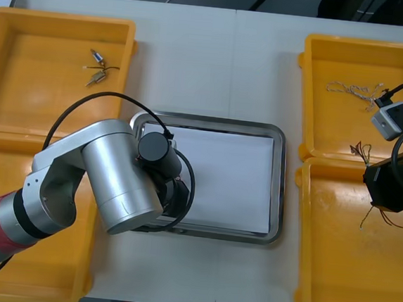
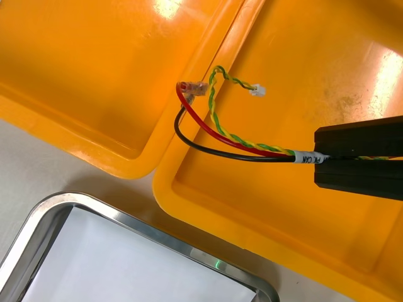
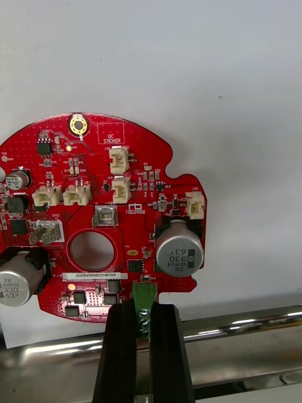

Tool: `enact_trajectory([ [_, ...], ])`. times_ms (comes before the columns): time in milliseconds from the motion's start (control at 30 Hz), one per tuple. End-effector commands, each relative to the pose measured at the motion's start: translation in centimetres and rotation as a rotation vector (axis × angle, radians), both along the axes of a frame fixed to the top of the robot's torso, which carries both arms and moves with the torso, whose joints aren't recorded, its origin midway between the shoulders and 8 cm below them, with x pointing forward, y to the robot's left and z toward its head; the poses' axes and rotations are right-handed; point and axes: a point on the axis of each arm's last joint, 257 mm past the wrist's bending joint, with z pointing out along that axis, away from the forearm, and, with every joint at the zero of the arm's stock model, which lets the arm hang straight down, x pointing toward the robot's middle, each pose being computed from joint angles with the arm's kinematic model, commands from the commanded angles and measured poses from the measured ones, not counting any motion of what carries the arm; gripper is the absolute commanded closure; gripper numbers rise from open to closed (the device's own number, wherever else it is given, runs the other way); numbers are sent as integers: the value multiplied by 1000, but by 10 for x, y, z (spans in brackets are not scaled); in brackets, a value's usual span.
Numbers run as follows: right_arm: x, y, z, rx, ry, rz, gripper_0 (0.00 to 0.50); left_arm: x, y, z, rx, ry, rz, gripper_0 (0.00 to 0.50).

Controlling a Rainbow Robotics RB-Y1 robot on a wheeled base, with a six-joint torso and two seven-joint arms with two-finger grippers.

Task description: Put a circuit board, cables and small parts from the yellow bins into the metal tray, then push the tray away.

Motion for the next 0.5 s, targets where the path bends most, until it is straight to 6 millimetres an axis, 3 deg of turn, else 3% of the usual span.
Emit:
enact_trajectory([
  [33,4,-4,9,-37,-21,4,500,6,0,4,0,-21,-34,500],
  [133,4,-4,9,-37,-21,4,500,6,0,4,0,-21,-33,500],
  [200,4,-4,9,-37,-21,4,500,5,0,4,2,-20,-31,395],
  [267,4,-4,9,-37,-21,4,500,6,0,4,1,-22,-28,228],
  [333,4,-4,9,-37,-21,4,500,7,0,5,0,-26,-29,157],
  [500,4,-4,9,-37,-21,4,500,7,-10,19,-27,-58,-50,42],
])
